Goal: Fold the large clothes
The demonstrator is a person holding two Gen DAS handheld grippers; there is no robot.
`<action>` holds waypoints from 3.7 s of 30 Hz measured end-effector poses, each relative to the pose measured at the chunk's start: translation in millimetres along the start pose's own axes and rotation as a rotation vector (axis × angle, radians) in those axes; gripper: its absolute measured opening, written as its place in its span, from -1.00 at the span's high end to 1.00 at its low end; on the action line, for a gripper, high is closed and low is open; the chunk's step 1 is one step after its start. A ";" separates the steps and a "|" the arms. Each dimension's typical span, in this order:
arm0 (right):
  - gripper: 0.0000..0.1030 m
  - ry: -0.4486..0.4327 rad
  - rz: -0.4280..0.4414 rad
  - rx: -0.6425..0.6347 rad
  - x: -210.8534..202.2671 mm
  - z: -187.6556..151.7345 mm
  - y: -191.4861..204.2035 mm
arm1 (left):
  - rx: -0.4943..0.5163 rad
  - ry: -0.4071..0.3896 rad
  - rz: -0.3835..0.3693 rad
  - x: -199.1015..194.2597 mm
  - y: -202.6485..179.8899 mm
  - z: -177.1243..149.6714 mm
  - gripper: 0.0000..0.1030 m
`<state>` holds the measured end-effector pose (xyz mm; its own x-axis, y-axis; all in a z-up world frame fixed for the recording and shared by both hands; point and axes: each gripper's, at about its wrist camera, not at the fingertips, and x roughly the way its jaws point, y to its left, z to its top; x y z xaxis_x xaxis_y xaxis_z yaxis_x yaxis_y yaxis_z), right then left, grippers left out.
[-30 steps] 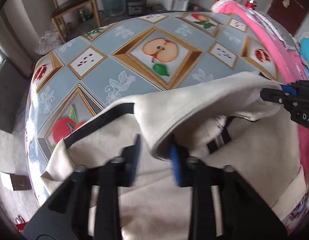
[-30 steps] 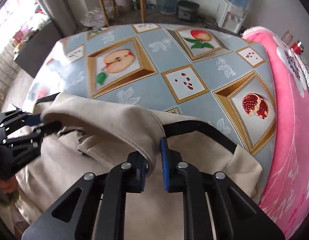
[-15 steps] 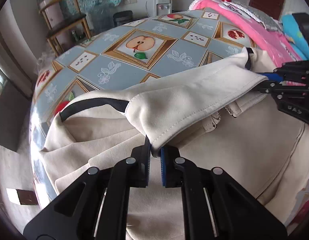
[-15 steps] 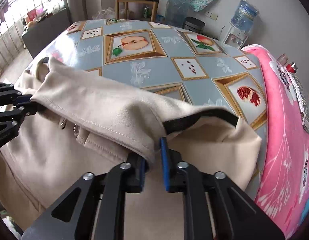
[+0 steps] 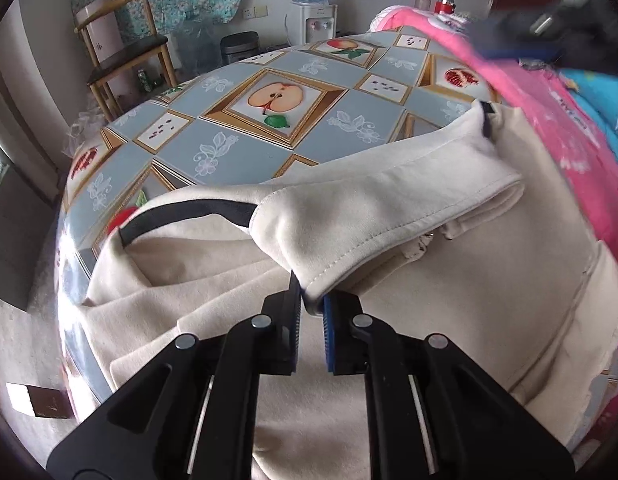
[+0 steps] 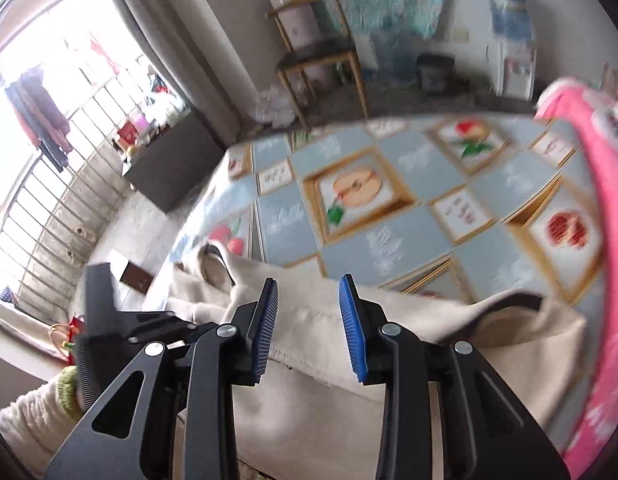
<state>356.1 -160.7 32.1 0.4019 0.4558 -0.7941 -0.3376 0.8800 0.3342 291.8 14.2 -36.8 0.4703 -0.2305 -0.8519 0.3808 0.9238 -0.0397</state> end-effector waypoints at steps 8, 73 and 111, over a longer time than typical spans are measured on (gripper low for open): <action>0.38 0.226 0.066 0.074 52.3 -61.6 -23.8 | -0.141 -0.044 -0.281 -42.9 30.8 -7.8 0.05; 0.29 -0.018 -0.067 0.027 10.4 -10.2 -43.4 | -0.001 0.050 -0.105 54.7 16.3 44.9 0.85; 0.98 -0.008 -0.185 0.084 26.2 -20.0 -73.0 | -0.141 0.017 -0.122 57.2 13.5 48.4 0.64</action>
<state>374.2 -215.7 -23.2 0.4570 0.2859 -0.8422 -0.1857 0.9567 0.2240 362.4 -1.3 -60.9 0.4134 -0.3391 -0.8451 0.3184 0.9233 -0.2147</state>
